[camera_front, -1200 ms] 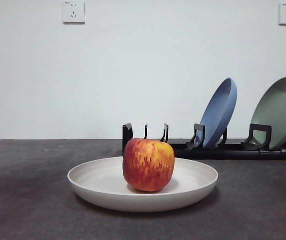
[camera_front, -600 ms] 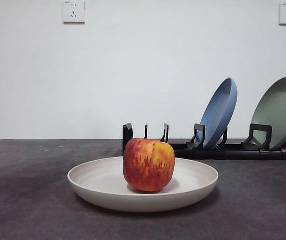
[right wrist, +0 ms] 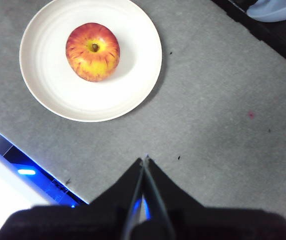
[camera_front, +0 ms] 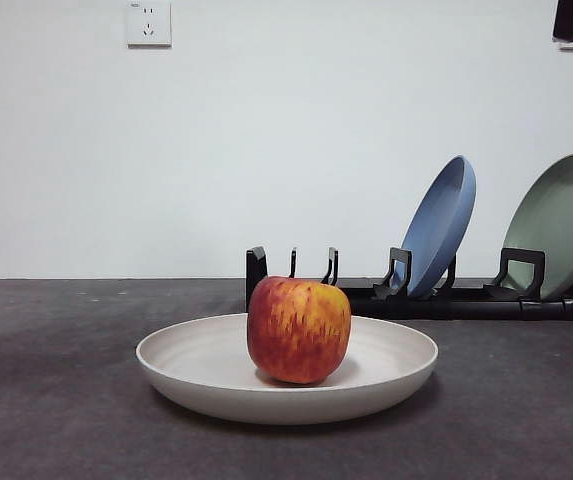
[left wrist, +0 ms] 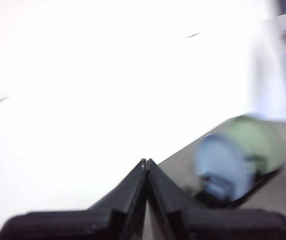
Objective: Take the yellow plate from the plate rack,put the plate on the table,take the apple from the table,put the apple in the plate
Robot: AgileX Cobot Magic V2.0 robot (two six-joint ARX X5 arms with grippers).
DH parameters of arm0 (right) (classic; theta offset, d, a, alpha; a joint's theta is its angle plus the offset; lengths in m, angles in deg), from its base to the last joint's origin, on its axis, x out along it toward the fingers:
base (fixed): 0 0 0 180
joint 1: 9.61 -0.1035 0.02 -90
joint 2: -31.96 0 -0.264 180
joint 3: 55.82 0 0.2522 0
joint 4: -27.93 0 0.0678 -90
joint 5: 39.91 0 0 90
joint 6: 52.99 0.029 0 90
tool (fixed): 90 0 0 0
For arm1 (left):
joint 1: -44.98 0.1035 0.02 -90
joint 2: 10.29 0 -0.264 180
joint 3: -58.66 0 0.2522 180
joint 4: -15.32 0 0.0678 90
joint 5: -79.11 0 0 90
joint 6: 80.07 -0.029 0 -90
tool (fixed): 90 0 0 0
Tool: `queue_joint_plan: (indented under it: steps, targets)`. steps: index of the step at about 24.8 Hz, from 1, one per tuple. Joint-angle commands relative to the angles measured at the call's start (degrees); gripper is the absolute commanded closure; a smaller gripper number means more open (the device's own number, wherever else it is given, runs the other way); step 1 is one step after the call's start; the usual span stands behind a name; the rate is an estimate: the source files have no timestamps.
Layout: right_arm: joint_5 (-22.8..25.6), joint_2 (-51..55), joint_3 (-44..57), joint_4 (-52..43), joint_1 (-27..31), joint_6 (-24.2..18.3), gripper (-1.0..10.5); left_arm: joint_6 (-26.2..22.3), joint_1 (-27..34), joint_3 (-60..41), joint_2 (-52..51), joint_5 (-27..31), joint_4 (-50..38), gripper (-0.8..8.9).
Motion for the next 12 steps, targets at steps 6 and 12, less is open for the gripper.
queue_joint_plan:
  steps: [6,12]
  targets:
    - [0.2,-0.2,0.1,-0.2,0.0,0.2,9.4,2.7,14.5,-27.1,-13.9,-0.1,-5.2,8.17]
    - [0.2,-0.2,0.1,-0.2,0.0,0.2,9.4,8.2,16.3,-42.3,-23.5,-0.1,-8.2,8.17]
